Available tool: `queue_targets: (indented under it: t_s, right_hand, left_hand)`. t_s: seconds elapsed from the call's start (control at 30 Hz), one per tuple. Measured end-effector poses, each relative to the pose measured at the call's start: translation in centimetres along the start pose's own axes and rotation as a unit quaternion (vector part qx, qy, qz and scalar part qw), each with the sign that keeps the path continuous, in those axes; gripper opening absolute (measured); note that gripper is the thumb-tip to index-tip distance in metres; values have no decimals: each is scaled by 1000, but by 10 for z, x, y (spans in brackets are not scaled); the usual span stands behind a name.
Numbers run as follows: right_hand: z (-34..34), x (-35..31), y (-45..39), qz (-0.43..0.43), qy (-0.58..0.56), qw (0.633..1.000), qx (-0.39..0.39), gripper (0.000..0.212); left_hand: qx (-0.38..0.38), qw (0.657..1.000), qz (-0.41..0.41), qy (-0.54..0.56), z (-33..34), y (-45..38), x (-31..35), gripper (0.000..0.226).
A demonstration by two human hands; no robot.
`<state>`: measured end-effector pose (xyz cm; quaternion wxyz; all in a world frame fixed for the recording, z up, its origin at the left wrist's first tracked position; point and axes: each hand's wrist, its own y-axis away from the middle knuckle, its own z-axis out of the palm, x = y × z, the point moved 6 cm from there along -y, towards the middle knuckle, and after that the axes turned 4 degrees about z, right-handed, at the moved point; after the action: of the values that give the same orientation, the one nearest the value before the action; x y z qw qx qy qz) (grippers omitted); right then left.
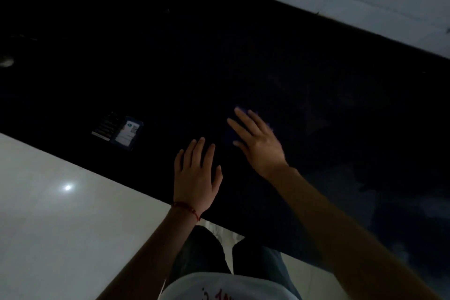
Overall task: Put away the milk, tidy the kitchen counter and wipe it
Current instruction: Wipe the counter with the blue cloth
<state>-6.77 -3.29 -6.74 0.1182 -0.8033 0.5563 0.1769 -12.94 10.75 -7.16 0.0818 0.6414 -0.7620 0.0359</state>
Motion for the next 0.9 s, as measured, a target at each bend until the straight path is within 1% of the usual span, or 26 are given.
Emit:
queue_targets:
  t_s: [0.03, 0.07, 0.1, 0.17, 0.2, 0.23, 0.27, 0.33, 0.4, 0.47, 0.57, 0.63, 0.67, 0.7, 0.73, 0.77, 0.83, 0.9]
  right_hand:
    - [-6, 10, 8, -27, 7, 1000, -12, 49]
    - [-14, 25, 11, -28, 12, 999, -11, 49]
    - [-24, 41, 11, 0, 13, 1000, 0, 49]
    - [-37, 65, 11, 102, 10, 995, 20, 51]
    - [-38, 66, 14, 149, 8, 988, 34, 51]
    - [-36, 58, 21, 169, 9, 984, 50, 51]
    - [-32, 45, 31, 158, 10, 986, 61, 50]
    - [-22, 17, 60, 76, 9, 996, 54, 49]
    - [-15, 6, 90, -1, 8, 1000, -2, 49]
    - [-16, 14, 104, -20, -3, 998, -51, 50]
    - [-20, 19, 107, -9, -25, 995, -95, 52]
    - [-26, 19, 106, 44, -124, 987, -97, 49]
    - [-31, 23, 105, 85, -185, 976, -79, 47]
    - [-35, 29, 105, 120, -224, 966, -56, 44]
    - [-39, 34, 105, 142, -222, 964, -38, 44]
    - [-40, 37, 105, 152, -188, 970, -32, 47]
    - [-39, 38, 106, 152, -108, 982, -40, 55]
    - [-36, 34, 105, 148, -72, 985, -45, 60]
  left_hand:
    - [-2, 1000, -1, 4, 0, 1, 0, 49]
    - [-4, 1000, -3, 8, -1, 1, 0, 49]
    - [-6, 1000, -4, 11, -1, 2, 1, 50]
    - [-10, 1000, -6, 19, -2, 3, 3, 51]
    - [-11, 1000, -8, 24, -2, 4, 3, 51]
    - [-11, 999, -10, 29, -3, 5, 3, 52]
    - [-11, 999, -13, 32, -3, 6, 4, 53]
    - [-7, 999, -20, 34, -6, 9, 5, 53]
    - [-9, 999, -39, 37, -6, 15, 7, 53]
    - [-7, 998, -58, 37, -7, 25, 11, 52]
    - [-9, 997, -64, 36, -5, 46, 21, 51]
    - [-11, 998, -55, 29, -3, 62, 26, 51]
    - [-14, 998, -54, 25, -3, 70, 29, 51]
    - [-15, 998, -56, 24, -2, 79, 30, 51]
    - [-14, 998, -61, 25, -1, 88, 30, 52]
    - [-14, 997, -68, 29, 0, 97, 29, 52]
    - [-10, 996, -80, 35, 2, 115, 26, 51]
    - [3, 994, -95, 49, 3, 134, 21, 50]
